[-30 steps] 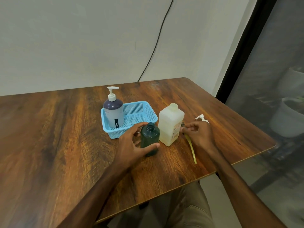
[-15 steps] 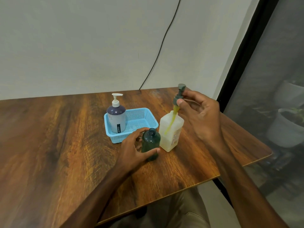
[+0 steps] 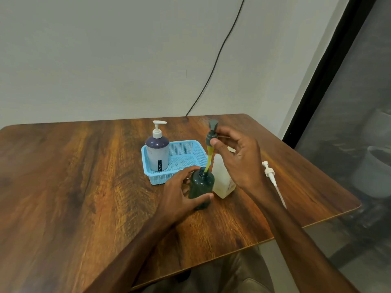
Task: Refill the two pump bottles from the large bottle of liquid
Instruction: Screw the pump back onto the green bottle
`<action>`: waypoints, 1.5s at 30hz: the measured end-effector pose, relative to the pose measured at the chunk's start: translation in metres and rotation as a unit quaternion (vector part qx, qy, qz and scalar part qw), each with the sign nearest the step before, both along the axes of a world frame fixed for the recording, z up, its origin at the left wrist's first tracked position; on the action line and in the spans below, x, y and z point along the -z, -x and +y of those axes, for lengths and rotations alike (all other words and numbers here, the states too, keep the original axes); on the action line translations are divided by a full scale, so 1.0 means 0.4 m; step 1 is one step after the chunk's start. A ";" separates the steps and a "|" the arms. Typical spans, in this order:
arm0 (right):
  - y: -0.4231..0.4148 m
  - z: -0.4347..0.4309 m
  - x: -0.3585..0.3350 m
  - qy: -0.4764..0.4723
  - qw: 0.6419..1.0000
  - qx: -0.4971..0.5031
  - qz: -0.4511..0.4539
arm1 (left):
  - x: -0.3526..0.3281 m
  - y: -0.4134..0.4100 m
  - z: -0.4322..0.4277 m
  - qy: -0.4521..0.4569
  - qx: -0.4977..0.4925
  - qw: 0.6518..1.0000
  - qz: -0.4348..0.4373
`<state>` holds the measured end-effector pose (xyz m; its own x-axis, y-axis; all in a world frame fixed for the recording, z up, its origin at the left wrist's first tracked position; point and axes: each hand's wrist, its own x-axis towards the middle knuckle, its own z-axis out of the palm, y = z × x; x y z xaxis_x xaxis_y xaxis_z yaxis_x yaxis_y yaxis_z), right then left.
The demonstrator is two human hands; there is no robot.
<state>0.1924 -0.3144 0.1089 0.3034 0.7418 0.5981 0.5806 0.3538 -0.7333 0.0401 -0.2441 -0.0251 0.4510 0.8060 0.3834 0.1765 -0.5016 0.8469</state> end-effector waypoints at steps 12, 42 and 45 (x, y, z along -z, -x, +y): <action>0.028 -0.026 0.153 0.131 0.989 0.061 -0.002 | 0.009 -0.002 0.004 -0.024 -0.005 1.000 -0.006; 0.056 -0.036 0.245 0.190 0.977 0.092 0.008 | -0.016 0.031 0.005 0.003 0.052 0.998 0.042; 0.051 -0.037 0.270 0.200 0.978 0.062 0.025 | -0.050 0.082 0.005 -0.029 0.063 0.994 0.086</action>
<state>0.1720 -0.3291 0.0010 0.4273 0.8687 0.2506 0.5616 -0.0377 -0.8266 0.0072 -0.2421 -0.0051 0.6100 0.7175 0.3364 0.2494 -0.5767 0.7780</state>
